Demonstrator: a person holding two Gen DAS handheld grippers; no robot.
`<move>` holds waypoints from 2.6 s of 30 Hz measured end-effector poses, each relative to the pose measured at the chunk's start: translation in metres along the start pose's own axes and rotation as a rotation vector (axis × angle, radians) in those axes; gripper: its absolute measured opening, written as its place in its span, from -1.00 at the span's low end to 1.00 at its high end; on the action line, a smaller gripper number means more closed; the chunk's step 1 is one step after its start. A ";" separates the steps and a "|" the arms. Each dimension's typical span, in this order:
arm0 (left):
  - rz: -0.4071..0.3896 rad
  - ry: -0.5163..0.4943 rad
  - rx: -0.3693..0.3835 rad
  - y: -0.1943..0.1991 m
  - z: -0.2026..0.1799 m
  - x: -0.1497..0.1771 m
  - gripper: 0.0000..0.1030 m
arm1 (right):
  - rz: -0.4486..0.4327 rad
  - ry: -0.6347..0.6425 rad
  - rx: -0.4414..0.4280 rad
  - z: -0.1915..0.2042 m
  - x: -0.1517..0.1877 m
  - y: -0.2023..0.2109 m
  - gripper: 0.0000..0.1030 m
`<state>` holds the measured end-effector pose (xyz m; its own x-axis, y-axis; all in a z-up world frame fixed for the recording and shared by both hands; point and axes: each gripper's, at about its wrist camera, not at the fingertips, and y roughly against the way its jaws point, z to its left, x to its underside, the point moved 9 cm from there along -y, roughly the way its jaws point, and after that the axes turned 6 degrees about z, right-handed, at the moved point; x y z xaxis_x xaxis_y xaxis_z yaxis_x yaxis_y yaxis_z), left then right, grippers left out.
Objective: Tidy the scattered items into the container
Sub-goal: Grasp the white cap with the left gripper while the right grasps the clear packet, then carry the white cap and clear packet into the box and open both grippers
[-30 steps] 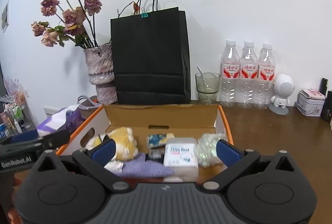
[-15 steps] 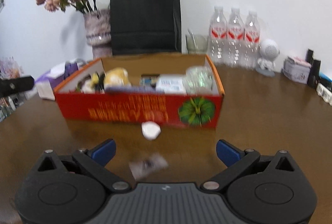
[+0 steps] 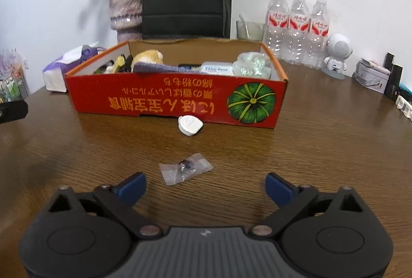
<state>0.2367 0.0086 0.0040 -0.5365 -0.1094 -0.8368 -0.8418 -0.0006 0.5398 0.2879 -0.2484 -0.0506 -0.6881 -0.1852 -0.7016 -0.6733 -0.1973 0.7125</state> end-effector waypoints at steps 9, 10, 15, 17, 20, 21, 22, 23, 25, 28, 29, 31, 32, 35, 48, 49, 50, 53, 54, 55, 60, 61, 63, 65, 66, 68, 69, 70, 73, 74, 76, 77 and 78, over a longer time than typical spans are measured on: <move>0.036 -0.033 0.028 -0.019 -0.021 0.004 1.00 | 0.000 0.005 -0.037 0.000 -0.007 -0.012 -0.95; 0.043 -0.038 0.031 -0.022 -0.026 0.005 1.00 | 0.002 -0.011 -0.047 -0.004 -0.007 -0.012 -0.96; 0.064 -0.079 0.054 -0.033 -0.054 0.008 1.00 | 0.003 -0.060 -0.086 -0.022 -0.008 -0.012 -0.98; 0.072 -0.090 0.060 -0.038 -0.064 0.009 1.00 | -0.010 -0.080 -0.100 -0.029 -0.010 -0.011 -0.95; 0.073 -0.081 0.065 -0.042 -0.074 0.008 1.00 | -0.047 -0.088 -0.142 -0.031 -0.018 -0.008 -0.28; 0.071 -0.081 0.070 -0.042 -0.077 0.007 1.00 | -0.055 -0.066 -0.154 -0.027 -0.021 -0.009 0.16; 0.067 -0.084 0.070 -0.042 -0.078 0.007 1.00 | -0.065 -0.040 -0.150 -0.022 -0.025 -0.011 0.27; 0.066 -0.087 0.066 -0.043 -0.080 0.006 1.00 | -0.069 -0.010 -0.132 -0.018 -0.030 -0.015 0.25; 0.070 -0.096 0.059 -0.044 -0.081 0.007 1.00 | -0.046 0.034 -0.113 -0.010 -0.036 -0.030 0.03; 0.086 -0.107 0.045 -0.048 -0.082 0.010 1.00 | -0.008 0.096 -0.098 -0.001 -0.036 -0.042 -0.71; 0.090 -0.108 0.042 -0.050 -0.082 0.011 1.00 | 0.001 0.108 -0.101 0.000 -0.035 -0.041 -0.72; 0.103 -0.105 0.040 -0.056 -0.084 0.011 1.00 | 0.005 0.086 -0.123 -0.004 -0.034 -0.037 -0.77; 0.109 -0.103 0.041 -0.059 -0.086 0.010 1.00 | -0.001 0.073 -0.117 -0.010 -0.034 -0.035 -0.78; 0.116 -0.114 0.060 -0.067 -0.101 0.009 1.00 | -0.027 0.007 -0.102 -0.034 -0.038 -0.029 -0.79; 0.161 -0.173 0.033 -0.121 -0.168 0.003 1.00 | -0.057 -0.127 -0.082 -0.093 -0.039 -0.022 -0.79; 0.169 -0.165 0.024 -0.125 -0.169 0.003 1.00 | -0.056 -0.126 -0.081 -0.094 -0.037 -0.021 -0.79; 0.178 -0.155 0.018 -0.128 -0.170 0.004 0.98 | -0.056 -0.126 -0.081 -0.095 -0.036 -0.021 -0.79; 0.199 -0.128 0.006 -0.135 -0.173 0.006 0.72 | -0.060 -0.130 -0.082 -0.095 -0.036 -0.020 -0.79; 0.203 -0.120 0.001 -0.136 -0.174 0.007 0.49 | -0.063 -0.133 -0.083 -0.095 -0.036 -0.019 -0.79; 0.200 -0.114 -0.004 -0.137 -0.175 0.008 0.31 | -0.067 -0.135 -0.086 -0.095 -0.036 -0.017 -0.79; 0.185 -0.074 0.023 -0.135 -0.176 0.005 -0.46 | -0.091 -0.142 -0.107 -0.092 -0.038 -0.010 -0.79; 0.186 -0.070 0.030 -0.133 -0.176 0.006 -0.46 | -0.094 -0.142 -0.109 -0.091 -0.038 -0.008 -0.79; 0.187 -0.066 0.046 -0.130 -0.176 0.007 -0.46 | -0.100 -0.142 -0.111 -0.089 -0.038 -0.006 -0.79; 0.190 -0.065 0.061 -0.127 -0.174 0.008 -0.46 | -0.103 -0.142 -0.112 -0.088 -0.037 -0.005 -0.79; 0.192 -0.064 0.068 -0.125 -0.174 0.008 -0.46 | -0.104 -0.143 -0.114 -0.087 -0.037 -0.005 -0.79; 0.192 -0.061 0.080 -0.121 -0.171 0.009 -0.46 | -0.105 -0.143 -0.114 -0.086 -0.036 -0.004 -0.79; 0.189 -0.061 0.084 -0.119 -0.169 0.009 -0.46 | -0.107 -0.143 -0.113 -0.084 -0.035 -0.003 -0.79; 0.184 -0.063 0.088 -0.115 -0.166 0.009 -0.46 | -0.111 -0.145 -0.116 -0.083 -0.035 -0.002 -0.79; 0.167 -0.057 0.098 -0.105 -0.156 0.007 -0.46 | -0.126 -0.148 -0.130 -0.077 -0.034 0.003 -0.79; 0.161 -0.054 0.103 -0.101 -0.152 0.007 -0.46 | -0.129 -0.144 -0.127 -0.075 -0.033 0.003 -0.79; 0.147 -0.052 0.113 -0.092 -0.144 0.006 -0.46 | -0.126 -0.137 -0.118 -0.072 -0.031 0.002 -0.79; 0.141 -0.053 0.116 -0.088 -0.139 0.006 -0.46 | -0.121 -0.137 -0.115 -0.070 -0.030 0.001 -0.79; 0.134 -0.052 0.120 -0.083 -0.134 0.006 -0.46 | -0.117 -0.137 -0.112 -0.068 -0.029 0.000 -0.79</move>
<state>0.3111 -0.1256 -0.0338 -0.6442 -0.0489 -0.7633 -0.7619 0.1290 0.6348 0.3261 -0.3087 -0.0314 -0.6423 -0.0237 -0.7661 -0.7219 -0.3172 0.6150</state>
